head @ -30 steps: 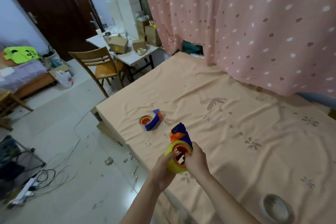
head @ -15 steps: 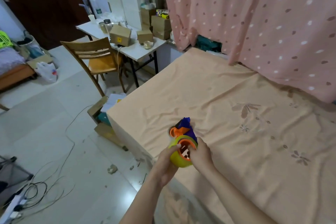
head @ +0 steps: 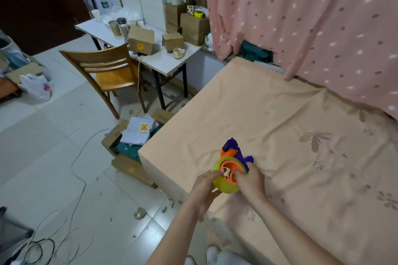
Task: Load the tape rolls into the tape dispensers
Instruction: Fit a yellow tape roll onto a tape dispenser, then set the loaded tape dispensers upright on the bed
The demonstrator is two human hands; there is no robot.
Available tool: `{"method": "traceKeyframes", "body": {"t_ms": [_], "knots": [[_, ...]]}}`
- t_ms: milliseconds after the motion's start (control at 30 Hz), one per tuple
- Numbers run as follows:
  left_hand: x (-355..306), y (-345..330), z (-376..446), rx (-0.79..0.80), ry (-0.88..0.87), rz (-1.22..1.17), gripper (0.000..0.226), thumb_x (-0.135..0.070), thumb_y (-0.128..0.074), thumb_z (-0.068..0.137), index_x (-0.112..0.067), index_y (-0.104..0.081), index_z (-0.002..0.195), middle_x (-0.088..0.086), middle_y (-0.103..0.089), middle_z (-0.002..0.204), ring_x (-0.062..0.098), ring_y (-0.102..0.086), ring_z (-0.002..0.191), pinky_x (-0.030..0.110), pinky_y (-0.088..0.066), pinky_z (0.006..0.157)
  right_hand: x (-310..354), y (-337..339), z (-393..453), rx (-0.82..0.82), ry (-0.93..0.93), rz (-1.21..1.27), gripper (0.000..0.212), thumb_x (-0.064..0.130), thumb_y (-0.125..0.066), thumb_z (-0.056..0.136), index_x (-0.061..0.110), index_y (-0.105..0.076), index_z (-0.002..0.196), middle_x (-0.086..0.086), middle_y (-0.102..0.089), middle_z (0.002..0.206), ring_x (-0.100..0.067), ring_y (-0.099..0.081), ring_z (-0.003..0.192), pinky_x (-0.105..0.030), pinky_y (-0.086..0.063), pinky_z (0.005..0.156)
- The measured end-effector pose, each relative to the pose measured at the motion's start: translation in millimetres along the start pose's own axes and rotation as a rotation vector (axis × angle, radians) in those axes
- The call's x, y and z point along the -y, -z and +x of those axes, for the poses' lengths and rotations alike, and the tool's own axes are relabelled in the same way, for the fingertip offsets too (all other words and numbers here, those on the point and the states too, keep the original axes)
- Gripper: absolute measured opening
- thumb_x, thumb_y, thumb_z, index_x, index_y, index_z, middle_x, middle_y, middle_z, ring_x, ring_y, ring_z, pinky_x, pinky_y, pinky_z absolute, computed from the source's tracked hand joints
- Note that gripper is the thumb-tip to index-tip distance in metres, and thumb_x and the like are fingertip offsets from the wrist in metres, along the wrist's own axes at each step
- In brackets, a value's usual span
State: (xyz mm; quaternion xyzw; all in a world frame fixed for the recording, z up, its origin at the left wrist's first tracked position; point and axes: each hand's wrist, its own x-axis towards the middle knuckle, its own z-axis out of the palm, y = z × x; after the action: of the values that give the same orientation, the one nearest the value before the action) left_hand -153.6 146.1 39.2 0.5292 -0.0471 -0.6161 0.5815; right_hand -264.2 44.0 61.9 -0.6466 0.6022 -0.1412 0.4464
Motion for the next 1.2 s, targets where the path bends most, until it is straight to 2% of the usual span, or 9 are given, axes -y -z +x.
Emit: {"method": "traceKeyframes", "body": {"t_ms": [133, 267, 367, 467, 633, 833, 967, 1067, 1200], "knots": [[-27, 4, 27, -0.050, 0.001, 0.014, 0.047, -0.038, -0.084, 0.071, -0.009, -0.077, 0.108, 0.005, -0.078, 0.104, 0.018, -0.075, 0.094, 0.034, -0.060, 0.085, 8, -14, 31, -0.013, -0.045, -0.006, 0.020, 0.038, -0.062, 0.084, 0.019, -0.064, 0.079, -0.004, -0.071, 0.075, -0.025, -0.067, 0.072, -0.038, -0.058, 0.066], [-49, 6, 52, -0.141, 0.019, 0.058, 0.032, -0.026, -0.079, 0.084, -0.004, -0.075, 0.107, 0.008, -0.073, 0.095, 0.018, -0.074, 0.082, 0.029, -0.062, 0.070, 13, -31, 64, 0.001, -0.053, -0.055, 0.019, 0.037, -0.063, 0.086, 0.018, -0.063, 0.088, 0.002, -0.069, 0.075, -0.015, -0.062, 0.065, -0.023, -0.040, 0.047], [-61, 11, 66, -0.171, 0.064, 0.081, 0.016, -0.017, -0.076, 0.087, -0.008, -0.076, 0.101, 0.007, -0.072, 0.086, 0.020, -0.071, 0.081, 0.030, -0.061, 0.069, 16, -41, 82, 0.026, -0.085, -0.039, 0.017, 0.036, -0.065, 0.083, 0.021, -0.060, 0.086, 0.006, -0.065, 0.073, -0.014, -0.061, 0.066, -0.024, -0.038, 0.047], [-72, 15, 81, -0.186, 0.070, 0.056, 0.024, -0.011, -0.075, 0.088, -0.007, -0.074, 0.112, 0.006, -0.078, 0.092, 0.023, -0.073, 0.092, 0.032, -0.061, 0.070, 20, -50, 94, 0.023, -0.096, -0.043, 0.021, 0.035, -0.068, 0.081, 0.024, -0.053, 0.072, 0.009, -0.060, 0.065, -0.005, -0.057, 0.059, -0.019, -0.036, 0.046], [-94, 30, 113, -0.138, 0.152, 0.153, 0.019, -0.009, -0.071, 0.091, -0.007, -0.072, 0.109, 0.006, -0.074, 0.094, 0.020, -0.071, 0.090, 0.029, -0.059, 0.066, 28, -64, 113, 0.036, -0.109, -0.083, 0.015, 0.032, -0.071, 0.082, 0.024, -0.058, 0.083, 0.013, -0.058, 0.065, -0.005, -0.055, 0.060, -0.017, -0.035, 0.046], [-116, 65, 156, -0.053, 0.317, 0.371, 0.031, -0.017, -0.075, 0.090, -0.007, -0.069, 0.119, 0.007, -0.074, 0.104, 0.023, -0.067, 0.097, 0.036, -0.057, 0.085, 38, -91, 126, 0.023, -0.208, -0.101, 0.024, 0.039, -0.069, 0.085, 0.016, -0.067, 0.088, -0.005, -0.072, 0.078, -0.028, -0.069, 0.077, -0.034, -0.053, 0.067], [-121, 79, 176, -0.014, 0.467, 0.362, 0.019, -0.022, -0.078, 0.087, -0.022, -0.073, 0.105, -0.006, -0.074, 0.090, 0.013, -0.063, 0.088, 0.031, -0.051, 0.080, 44, -112, 127, -0.053, -0.265, -0.112, 0.027, 0.042, -0.061, 0.091, 0.020, -0.063, 0.076, 0.004, -0.060, 0.058, -0.013, -0.059, 0.056, -0.025, -0.045, 0.051], [-117, 87, 189, -0.007, 0.507, 0.392, 0.019, -0.016, -0.076, 0.089, -0.019, -0.072, 0.108, -0.004, -0.069, 0.092, 0.011, -0.059, 0.084, 0.028, -0.047, 0.077, 44, -123, 129, -0.091, -0.345, -0.213, 0.033, 0.043, -0.057, 0.091, 0.017, -0.060, 0.070, 0.003, -0.058, 0.057, -0.017, -0.058, 0.055, -0.025, -0.040, 0.050], [-117, 93, 200, -0.034, 0.512, 0.462, 0.017, -0.007, -0.072, 0.091, -0.007, -0.067, 0.108, 0.006, -0.065, 0.095, 0.021, -0.058, 0.087, 0.032, -0.049, 0.079, 42, -135, 135, -0.089, -0.354, -0.358, 0.023, 0.029, -0.057, 0.089, 0.009, -0.068, 0.095, -0.001, -0.058, 0.062, -0.024, -0.066, 0.070, -0.028, -0.042, 0.057]]}}
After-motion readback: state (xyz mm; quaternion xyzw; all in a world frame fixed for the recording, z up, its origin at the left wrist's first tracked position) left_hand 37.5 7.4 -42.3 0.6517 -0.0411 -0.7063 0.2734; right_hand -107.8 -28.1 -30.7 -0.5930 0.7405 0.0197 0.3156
